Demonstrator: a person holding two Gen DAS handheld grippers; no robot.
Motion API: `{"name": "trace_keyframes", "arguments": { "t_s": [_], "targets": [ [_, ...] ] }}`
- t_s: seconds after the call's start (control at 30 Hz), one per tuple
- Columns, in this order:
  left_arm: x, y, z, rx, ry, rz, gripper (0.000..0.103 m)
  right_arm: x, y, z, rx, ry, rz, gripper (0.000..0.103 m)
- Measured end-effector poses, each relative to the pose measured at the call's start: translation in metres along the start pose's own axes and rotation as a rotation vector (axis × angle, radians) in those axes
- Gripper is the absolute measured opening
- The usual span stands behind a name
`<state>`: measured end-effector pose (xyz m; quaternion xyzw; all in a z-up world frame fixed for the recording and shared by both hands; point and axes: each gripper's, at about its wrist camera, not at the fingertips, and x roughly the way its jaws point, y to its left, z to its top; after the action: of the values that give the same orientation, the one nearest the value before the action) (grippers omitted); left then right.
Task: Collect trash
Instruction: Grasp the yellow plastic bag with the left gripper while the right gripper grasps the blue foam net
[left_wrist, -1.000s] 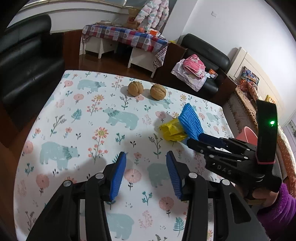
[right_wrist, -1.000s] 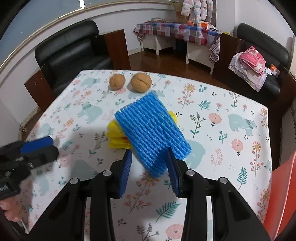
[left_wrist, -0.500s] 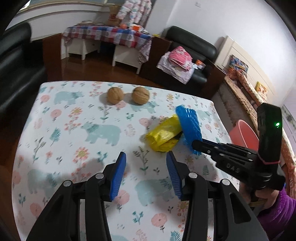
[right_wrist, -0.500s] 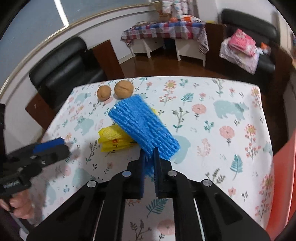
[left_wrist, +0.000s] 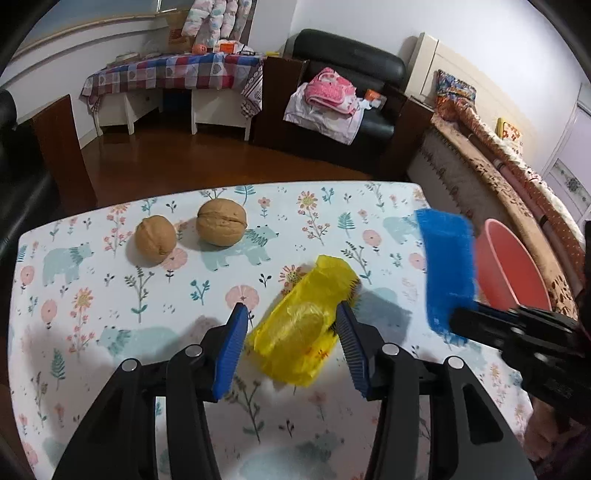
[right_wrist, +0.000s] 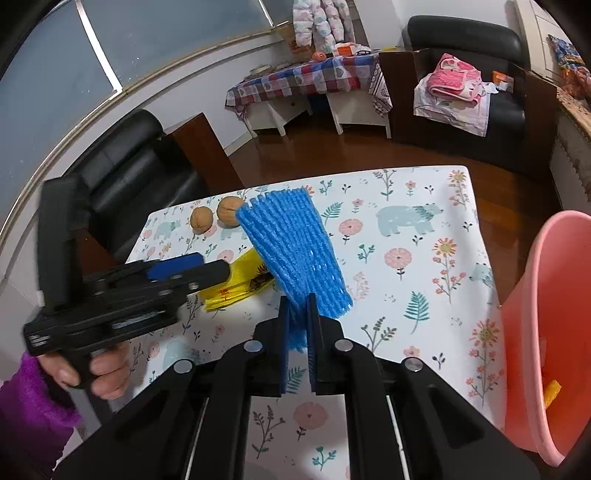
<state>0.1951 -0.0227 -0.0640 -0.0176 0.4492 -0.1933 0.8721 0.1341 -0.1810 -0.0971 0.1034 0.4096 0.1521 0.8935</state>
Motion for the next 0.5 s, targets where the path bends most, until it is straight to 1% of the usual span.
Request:
{"name": "trace_keyframes", "arguments": {
  "t_s": [0.13,0.37,0.47,0.5],
  "targets": [
    [0.011,0.001,-0.001,-0.020,0.013,0.006,0.049,-0.004,-0.001,-0.003,-0.002,-0.004,-0.001,0.009],
    [0.015,-0.008,-0.005,-0.009,0.004,0.034,0.049,-0.007,-0.002,-0.006,0.002,0.001,-0.007,0.009],
    [0.015,-0.010,-0.007,-0.019,-0.010,0.049,0.049,-0.009,-0.002,-0.009,-0.005,-0.003,-0.034,0.009],
    [0.015,-0.011,-0.008,-0.025,-0.014,0.051,0.049,-0.010,-0.001,-0.010,-0.010,-0.004,-0.056,0.009]
  ]
}}
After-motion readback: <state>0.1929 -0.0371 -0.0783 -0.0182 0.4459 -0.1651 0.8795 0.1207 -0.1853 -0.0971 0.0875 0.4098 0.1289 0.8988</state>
